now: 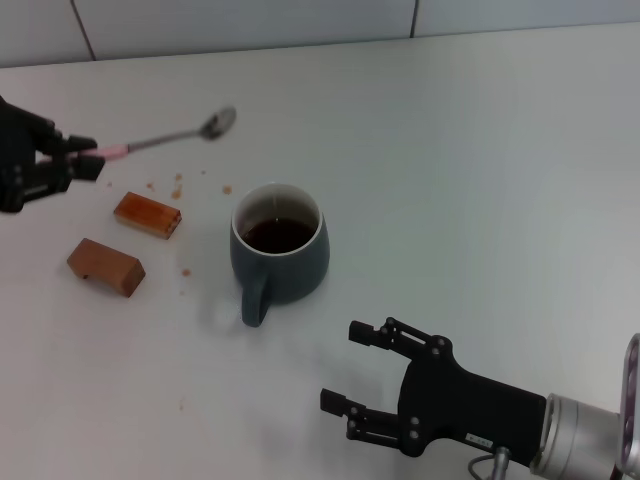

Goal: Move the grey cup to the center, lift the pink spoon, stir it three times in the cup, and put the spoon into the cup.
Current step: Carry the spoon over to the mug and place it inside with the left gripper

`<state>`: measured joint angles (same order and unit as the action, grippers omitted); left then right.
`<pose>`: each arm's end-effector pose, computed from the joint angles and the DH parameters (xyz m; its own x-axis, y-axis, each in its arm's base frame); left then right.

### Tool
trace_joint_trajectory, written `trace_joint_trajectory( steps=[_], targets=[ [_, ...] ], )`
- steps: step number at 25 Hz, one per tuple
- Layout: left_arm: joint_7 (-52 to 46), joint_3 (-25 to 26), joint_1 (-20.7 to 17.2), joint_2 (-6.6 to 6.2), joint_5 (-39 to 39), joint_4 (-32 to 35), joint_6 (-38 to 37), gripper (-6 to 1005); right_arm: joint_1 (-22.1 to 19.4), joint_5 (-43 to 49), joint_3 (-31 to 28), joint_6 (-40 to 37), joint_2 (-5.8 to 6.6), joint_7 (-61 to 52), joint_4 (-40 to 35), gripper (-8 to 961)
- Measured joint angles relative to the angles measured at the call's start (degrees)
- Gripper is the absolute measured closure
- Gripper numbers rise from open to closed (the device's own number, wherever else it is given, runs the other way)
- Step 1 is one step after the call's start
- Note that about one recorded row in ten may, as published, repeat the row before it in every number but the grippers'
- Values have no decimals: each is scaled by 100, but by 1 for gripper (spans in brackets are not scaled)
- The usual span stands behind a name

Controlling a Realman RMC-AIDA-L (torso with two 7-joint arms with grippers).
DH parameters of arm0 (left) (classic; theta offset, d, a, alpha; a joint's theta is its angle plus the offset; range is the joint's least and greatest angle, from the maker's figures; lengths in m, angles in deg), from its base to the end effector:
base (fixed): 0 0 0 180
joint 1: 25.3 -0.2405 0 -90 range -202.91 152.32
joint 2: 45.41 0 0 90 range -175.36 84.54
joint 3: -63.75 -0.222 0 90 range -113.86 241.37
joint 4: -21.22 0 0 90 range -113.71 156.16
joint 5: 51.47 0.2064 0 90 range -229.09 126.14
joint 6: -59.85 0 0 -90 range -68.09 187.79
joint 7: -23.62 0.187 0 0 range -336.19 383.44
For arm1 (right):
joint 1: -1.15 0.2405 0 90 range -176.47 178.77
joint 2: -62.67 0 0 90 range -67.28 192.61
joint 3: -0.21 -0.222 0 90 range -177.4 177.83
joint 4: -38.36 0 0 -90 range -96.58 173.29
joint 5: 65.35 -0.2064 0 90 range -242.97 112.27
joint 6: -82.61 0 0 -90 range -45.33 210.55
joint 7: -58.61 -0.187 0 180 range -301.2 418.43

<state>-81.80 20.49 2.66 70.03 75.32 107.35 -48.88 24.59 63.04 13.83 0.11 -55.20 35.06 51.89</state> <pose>-0.1778 0.3191 0.0990 0.9620 0.2544 0.0993 0.2730 -0.9039 -0.3293 0.2157 0.2049 -0.1284 0.6943 -0.1753 -0.6980 -0.4032 -0.8981 -0.1755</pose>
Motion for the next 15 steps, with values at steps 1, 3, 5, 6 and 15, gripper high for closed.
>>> trace_joint_trajectory(
  steps=[1, 3, 5, 6, 15],
  targets=[
    [0, 0, 0, 0, 0, 0, 0, 869, -24, -5, -6, -2, 0, 0, -42, 129],
    [166, -29, 109, 42, 281, 355, -276, 869, -35, -7, -8, -5, -2, -1, -71, 129],
    [205, -75, 134, 50, 364, 519, -339, 869, -60, -8, -16, -11, -9, -5, -109, 129],
    [253, -169, 150, 55, 455, 752, -407, 869, -72, -11, -19, -15, -7, -7, -120, 129],
    [354, -1578, 169, 48, 734, 1879, -611, 870, -134, -17, -26, -86, 25, -14, -148, 129]
  ],
)
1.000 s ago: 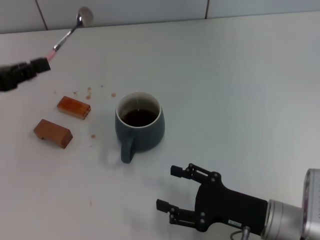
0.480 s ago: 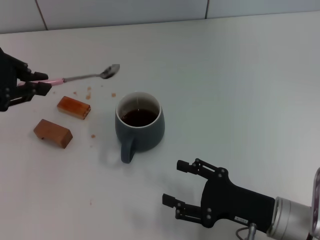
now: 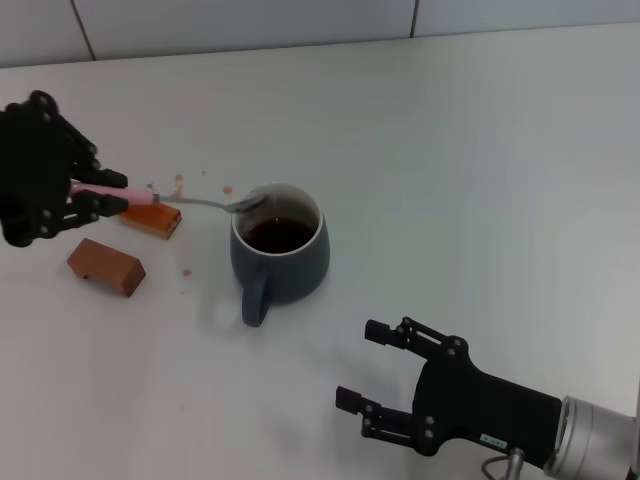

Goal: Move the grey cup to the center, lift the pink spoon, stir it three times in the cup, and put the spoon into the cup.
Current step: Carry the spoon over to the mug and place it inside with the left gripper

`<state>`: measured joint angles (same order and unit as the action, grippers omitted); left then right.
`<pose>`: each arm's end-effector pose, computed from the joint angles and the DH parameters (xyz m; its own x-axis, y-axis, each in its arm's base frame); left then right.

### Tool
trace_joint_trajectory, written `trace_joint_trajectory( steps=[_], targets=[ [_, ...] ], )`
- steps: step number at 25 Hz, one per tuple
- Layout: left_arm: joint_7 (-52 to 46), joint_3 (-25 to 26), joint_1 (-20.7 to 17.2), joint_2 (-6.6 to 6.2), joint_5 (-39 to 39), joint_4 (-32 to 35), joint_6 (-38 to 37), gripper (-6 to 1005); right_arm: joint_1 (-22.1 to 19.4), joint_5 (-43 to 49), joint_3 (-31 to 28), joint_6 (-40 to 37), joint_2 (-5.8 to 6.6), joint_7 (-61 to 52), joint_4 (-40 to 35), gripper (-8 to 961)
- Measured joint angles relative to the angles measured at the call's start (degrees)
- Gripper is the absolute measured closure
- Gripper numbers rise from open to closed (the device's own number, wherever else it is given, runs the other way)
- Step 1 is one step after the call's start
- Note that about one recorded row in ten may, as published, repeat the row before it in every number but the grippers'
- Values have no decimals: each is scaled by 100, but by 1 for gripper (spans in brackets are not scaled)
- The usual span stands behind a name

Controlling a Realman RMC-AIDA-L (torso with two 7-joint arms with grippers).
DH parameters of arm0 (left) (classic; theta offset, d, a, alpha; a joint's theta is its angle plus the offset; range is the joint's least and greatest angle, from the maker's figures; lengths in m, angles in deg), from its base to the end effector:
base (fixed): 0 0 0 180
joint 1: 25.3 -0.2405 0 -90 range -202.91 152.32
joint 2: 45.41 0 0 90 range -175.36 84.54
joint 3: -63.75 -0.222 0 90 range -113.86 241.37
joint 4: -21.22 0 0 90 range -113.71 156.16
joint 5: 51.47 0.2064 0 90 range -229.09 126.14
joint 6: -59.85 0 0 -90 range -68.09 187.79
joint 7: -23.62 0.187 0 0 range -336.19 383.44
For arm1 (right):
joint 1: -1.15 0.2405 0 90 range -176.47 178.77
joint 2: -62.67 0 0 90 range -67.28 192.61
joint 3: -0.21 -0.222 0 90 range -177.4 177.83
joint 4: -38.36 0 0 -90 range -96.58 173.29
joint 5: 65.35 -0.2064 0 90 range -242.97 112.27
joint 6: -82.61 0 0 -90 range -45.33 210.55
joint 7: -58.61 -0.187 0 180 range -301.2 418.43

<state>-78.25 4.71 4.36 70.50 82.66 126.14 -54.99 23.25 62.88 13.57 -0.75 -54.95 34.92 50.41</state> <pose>-0.1311 0.2987 0.0853 0.9574 -0.0903 -0.2743 -0.1612 -0.9552 -0.2484 0.2248 0.2046 -0.1225 0.6980 -0.1734 -0.6948 -0.4165 -0.8875 -0.1970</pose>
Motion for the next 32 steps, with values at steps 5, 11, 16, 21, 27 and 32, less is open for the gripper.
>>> trace_joint_trajectory(
  steps=[5, 11, 16, 21, 27, 32],
  targets=[
    [56, -386, 330, 175, 656, 106, -8, 870, -56, 0, 0, -58, -5, -65, -74, 129],
    [69, -802, 737, 256, 1078, 128, 14, 870, -110, 0, -8, -93, -33, -73, -126, 129],
    [69, -1057, 877, 275, 1276, 133, 65, 869, -144, 0, -8, -147, -39, -74, -125, 129],
    [75, -1521, 966, 295, 1713, 137, 221, 869, -155, 1, -8, -192, -29, -74, -128, 129],
    [78, -1913, 992, 316, 2045, 85, 337, 869, -155, 0, -8, -207, -25, -74, -135, 129],
    [79, -2021, 1004, 318, 2052, 71, 347, 869, -163, 1, -8, -208, -25, -74, -153, 129]
  ],
)
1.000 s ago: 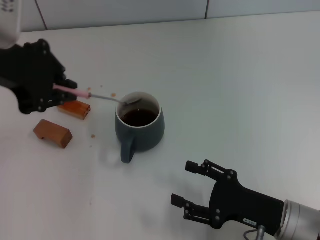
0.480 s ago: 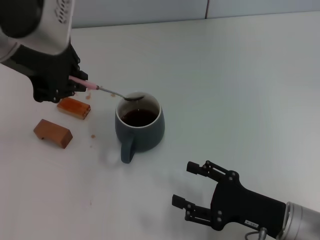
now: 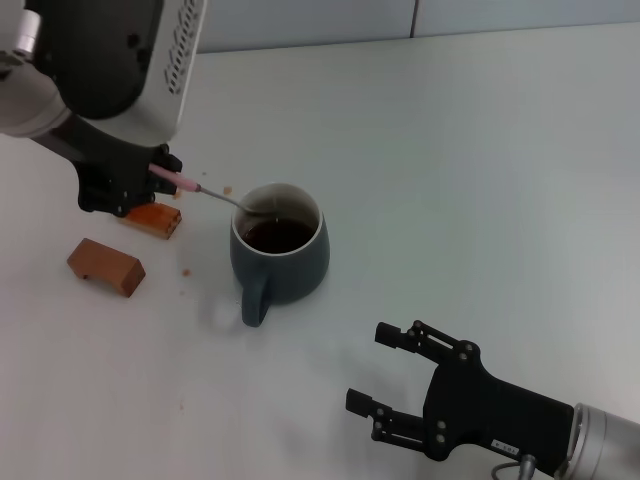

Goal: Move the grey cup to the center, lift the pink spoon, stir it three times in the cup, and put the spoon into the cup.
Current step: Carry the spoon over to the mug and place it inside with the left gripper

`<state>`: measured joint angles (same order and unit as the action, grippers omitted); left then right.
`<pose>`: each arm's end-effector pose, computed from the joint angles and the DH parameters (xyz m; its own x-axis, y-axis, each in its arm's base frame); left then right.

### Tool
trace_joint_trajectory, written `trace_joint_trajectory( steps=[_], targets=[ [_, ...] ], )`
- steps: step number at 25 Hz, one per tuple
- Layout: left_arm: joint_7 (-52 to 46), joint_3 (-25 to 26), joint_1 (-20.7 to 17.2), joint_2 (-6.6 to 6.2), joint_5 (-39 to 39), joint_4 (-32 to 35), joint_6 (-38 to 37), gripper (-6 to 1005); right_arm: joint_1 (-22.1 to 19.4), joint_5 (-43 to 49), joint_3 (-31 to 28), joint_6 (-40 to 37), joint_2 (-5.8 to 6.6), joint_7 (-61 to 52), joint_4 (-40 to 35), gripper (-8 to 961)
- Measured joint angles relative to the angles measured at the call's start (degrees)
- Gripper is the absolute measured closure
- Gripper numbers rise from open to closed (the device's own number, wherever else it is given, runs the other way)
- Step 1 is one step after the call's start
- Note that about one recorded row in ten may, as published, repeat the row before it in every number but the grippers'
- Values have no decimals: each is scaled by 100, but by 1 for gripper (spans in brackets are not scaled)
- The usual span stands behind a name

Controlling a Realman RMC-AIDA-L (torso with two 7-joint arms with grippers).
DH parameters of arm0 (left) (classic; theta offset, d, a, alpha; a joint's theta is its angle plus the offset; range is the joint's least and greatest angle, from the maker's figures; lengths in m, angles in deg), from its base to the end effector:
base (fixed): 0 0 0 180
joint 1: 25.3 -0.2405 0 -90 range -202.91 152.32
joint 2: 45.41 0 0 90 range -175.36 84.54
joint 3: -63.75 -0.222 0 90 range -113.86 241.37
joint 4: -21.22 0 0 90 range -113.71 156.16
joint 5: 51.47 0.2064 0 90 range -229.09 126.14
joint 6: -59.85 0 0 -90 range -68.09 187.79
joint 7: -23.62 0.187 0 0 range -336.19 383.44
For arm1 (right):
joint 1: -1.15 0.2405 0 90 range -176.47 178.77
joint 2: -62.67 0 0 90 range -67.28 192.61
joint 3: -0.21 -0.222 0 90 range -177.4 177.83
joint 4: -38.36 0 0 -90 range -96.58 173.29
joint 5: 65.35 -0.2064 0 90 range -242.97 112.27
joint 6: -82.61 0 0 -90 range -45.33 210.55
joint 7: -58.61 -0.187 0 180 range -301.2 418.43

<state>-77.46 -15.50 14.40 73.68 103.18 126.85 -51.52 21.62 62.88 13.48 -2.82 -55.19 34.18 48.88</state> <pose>-0.0919 0.3185 0.0416 0.7522 -0.3049 -0.5842 -0.4449 -0.8890 -0.1088 0.2289 0.1999 -0.1172 0.6822 -0.1785 -0.7091 -0.4341 -0.8792 -0.1963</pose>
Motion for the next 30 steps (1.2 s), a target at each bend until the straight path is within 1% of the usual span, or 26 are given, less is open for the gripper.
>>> trace_joint_trajectory(
  steps=[3, 4, 5, 6, 8, 10, 14, 16, 18, 19, 22, 27, 29, 30],
  targets=[
    [1, -249, 35, 1, 94, -117, 86, 870, 0, 0, 0, 0, 0, 0, -2, 129],
    [1, -249, 35, 1, 94, -117, 86, 870, 0, 0, 0, 0, -1, 0, -8, 129],
    [-2, -396, 50, 0, 173, -225, 231, 870, 0, 0, 0, 0, -8, 0, -21, 129],
    [-2, -396, 50, 0, 173, -225, 231, 870, 0, 0, 0, 0, -14, 0, -33, 129],
    [-18, -595, 79, 1, 331, -383, 477, 870, 0, 0, 0, 0, -21, 0, -55, 129],
    [-37, -749, 161, 0, 435, -552, 614, 870, 1, 0, 0, 0, -21, -11, -63, 129],
    [-52, -868, 282, 3, 461, -775, 660, 870, 5, 0, 1, -4, -24, -35, -78, 129],
    [-62, -1035, 356, 7, 498, -943, 770, 870, 7, 0, 1, -6, -25, -36, -84, 129],
    [-64, -1088, 364, 7, 507, -972, 805, 870, 8, 0, 0, -7, -26, -36, -86, 129],
    [-73, -1254, 369, 9, 515, -1026, 963, 870, 8, 0, 0, -7, -26, -37, -89, 129],
    [-88, -1434, 375, 9, 494, -1054, 1136, 870, 9, 0, 0, -8, -26, -39, -105, 129],
    [-117, -1667, 374, 9, 476, -1051, 1140, 869, 9, 0, 0, -9, -26, -49, -112, 129],
    [-117, -1667, 374, 9, 476, -1051, 1140, 869, 16, 0, 1, -9, -26, -50, -112, 129],
    [-151, -1817, 339, 9, 522, -996, 1036, 869, 20, 0, 0, -9, -27, -50, -112, 129]
  ],
)
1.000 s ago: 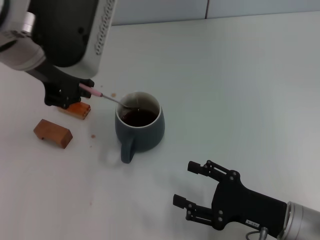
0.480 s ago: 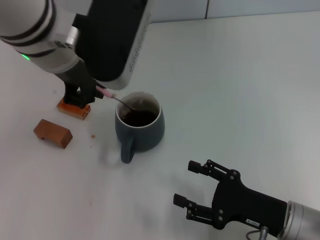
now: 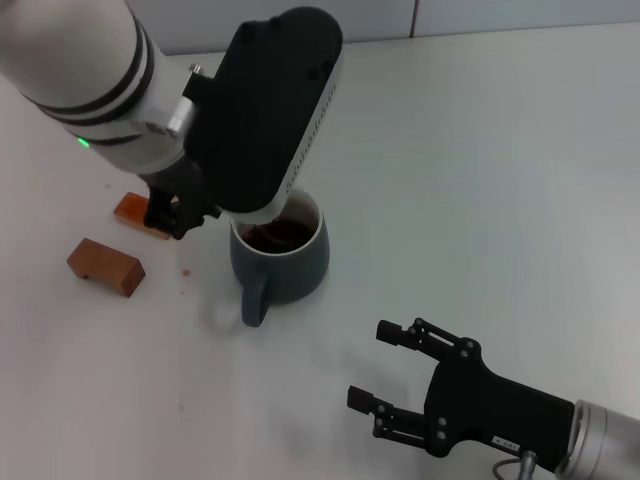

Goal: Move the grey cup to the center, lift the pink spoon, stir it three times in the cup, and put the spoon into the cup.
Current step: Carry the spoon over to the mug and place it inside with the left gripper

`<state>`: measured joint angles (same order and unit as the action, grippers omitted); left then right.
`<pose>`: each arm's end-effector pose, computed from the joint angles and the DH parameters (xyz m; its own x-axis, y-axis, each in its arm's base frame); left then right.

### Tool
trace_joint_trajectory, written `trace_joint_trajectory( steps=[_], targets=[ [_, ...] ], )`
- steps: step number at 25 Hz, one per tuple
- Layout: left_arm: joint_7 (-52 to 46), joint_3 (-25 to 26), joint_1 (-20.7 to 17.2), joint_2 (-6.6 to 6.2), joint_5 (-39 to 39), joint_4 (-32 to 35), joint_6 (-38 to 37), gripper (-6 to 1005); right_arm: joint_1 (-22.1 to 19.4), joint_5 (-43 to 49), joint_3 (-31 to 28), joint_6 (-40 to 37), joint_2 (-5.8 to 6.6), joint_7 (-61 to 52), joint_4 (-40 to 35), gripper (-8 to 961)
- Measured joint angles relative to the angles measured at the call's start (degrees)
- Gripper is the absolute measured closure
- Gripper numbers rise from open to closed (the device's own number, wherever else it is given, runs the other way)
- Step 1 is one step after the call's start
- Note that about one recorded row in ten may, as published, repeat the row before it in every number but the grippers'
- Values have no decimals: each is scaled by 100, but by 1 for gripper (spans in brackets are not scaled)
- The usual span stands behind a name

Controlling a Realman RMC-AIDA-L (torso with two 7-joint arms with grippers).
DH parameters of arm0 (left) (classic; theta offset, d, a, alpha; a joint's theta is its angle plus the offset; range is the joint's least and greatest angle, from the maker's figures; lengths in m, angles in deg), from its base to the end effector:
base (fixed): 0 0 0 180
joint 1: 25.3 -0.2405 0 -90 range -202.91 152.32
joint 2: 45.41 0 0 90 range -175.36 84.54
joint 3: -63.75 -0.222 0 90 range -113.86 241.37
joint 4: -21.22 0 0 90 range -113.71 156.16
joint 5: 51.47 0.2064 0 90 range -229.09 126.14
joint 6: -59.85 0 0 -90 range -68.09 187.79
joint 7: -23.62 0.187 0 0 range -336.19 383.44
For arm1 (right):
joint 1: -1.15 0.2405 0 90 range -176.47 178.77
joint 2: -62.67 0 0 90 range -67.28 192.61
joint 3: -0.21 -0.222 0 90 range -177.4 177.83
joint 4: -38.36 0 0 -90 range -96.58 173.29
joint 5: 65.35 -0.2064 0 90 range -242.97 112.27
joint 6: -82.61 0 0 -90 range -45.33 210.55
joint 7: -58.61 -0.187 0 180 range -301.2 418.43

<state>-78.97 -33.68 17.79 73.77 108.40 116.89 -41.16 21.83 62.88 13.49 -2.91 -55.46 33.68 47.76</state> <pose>-0.0882 0.3251 -0.0189 0.5810 -0.4590 -0.6722 -0.5721 -0.8177 0.0639 0.2301 0.2024 -0.1164 0.6879 -0.1754 -0.7043 -0.4304 -0.8799 -0.2012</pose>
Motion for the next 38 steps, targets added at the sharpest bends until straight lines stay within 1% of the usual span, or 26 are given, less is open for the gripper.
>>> trace_joint_trajectory(
  steps=[1, 7, 16, 18, 22, 24, 31, 36, 38],
  targets=[
    [-9, -14, -10, 0, 41, 21, -152, 869, 6, 0, 0, 0, 0, 0, 0, 129],
    [-65, -20, -29, 0, 334, 29, -267, 869, 27, 6, 0, 0, 0, -2, 0, 129],
    [-103, -74, -29, 0, 426, 48, 109, 869, 11, 9, 0, 1, 0, -10, 0, 129],
    [-134, -266, -29, 0, 387, 64, 228, 869, 10, 9, 0, 1, 0, -15, 0, 129],
    [-151, -361, -44, 0, 383, 85, 229, 869, 7, 9, 0, 1, -1, -19, 0, 129],
    [-156, -591, -164, 0, 390, 295, 111, 870, 9, 9, 0, 1, -5, -20, 0, 129],
    [-181, -571, -186, 0, 562, 345, -139, 870, 22, 25, 0, 1, -17, -20, 0, 129],
    [-209, -557, -187, 0, 575, 329, -137, 870, 24, 26, 9, 1, -17, -21, 0, 129],
    [-217, -559, -175, 0, 580, 330, 14, 869, 26, 26, 15, 1, -17, -37, 0, 129]
  ],
)
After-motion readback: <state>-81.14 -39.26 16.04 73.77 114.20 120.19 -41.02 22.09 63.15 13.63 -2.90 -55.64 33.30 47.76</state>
